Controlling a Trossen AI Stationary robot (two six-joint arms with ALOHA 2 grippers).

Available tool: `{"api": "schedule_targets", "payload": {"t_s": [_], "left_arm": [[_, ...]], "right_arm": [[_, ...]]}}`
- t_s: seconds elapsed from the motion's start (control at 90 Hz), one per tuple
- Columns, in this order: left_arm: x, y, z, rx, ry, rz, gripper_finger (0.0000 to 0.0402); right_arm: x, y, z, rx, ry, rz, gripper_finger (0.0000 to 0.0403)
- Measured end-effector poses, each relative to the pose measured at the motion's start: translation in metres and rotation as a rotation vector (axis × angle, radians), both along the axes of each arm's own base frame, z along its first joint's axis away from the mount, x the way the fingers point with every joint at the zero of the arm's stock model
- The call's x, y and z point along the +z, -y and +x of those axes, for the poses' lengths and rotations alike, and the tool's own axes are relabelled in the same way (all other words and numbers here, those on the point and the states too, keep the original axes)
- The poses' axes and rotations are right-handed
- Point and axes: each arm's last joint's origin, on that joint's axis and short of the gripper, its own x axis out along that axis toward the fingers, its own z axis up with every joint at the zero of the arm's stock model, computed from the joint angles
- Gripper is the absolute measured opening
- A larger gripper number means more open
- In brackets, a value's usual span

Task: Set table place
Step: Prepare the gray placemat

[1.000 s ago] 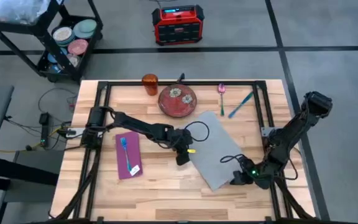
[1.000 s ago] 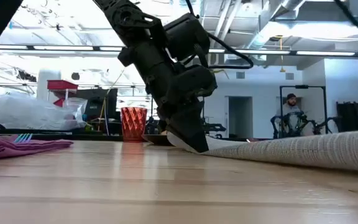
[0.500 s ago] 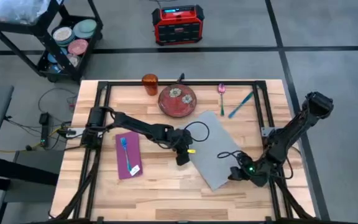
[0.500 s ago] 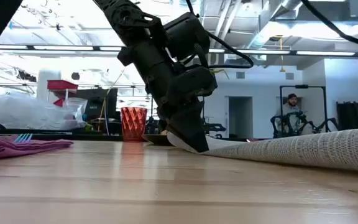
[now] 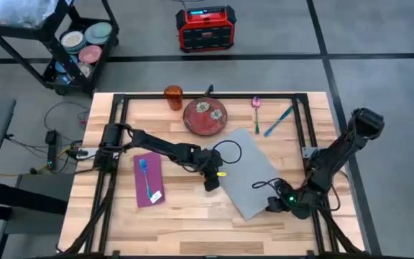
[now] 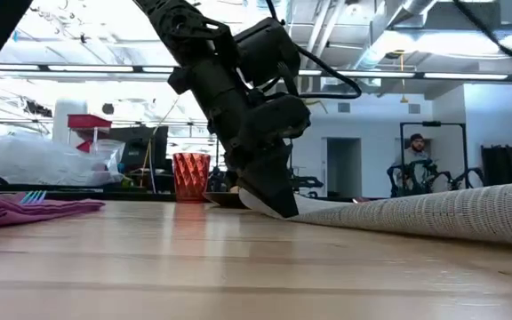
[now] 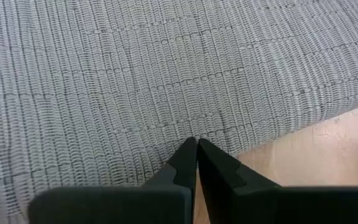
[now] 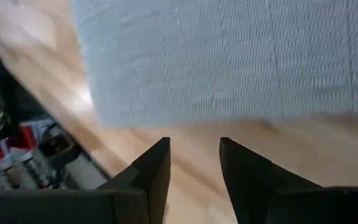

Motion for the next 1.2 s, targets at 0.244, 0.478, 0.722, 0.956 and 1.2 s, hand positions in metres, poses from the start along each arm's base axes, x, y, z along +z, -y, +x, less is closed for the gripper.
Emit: {"api": "schedule_targets", "payload": {"t_s": [0.244, 0.478, 0.722, 0.956, 1.2], "left_arm": [[0.000, 0.003, 0.000, 0.015, -0.002, -0.004, 0.0000], [0.000, 0.003, 0.000, 0.017, -0.001, -0.002, 0.0000], [0.000, 0.003, 0.000, 0.018, 0.002, -0.002, 0.0000], [0.000, 0.004, 0.000, 0.018, 0.002, -0.002, 0.0000], [0.000, 0.004, 0.000, 0.020, 0.004, 0.000, 0.0000]], "right_arm": [[-0.019, -0.016, 0.014, 0.000, 0.049, 0.070, 0.0127], [-0.023, -0.023, 0.027, -0.028, 0.094, 0.102, 0.0127], [-0.016, -0.027, 0.024, -0.053, 0.147, 0.065, 0.0127], [-0.006, -0.029, 0.014, -0.008, 0.153, 0.068, 0.0127], [-0.005, -0.022, 0.019, -0.044, 0.143, 0.048, 0.0127]]}}
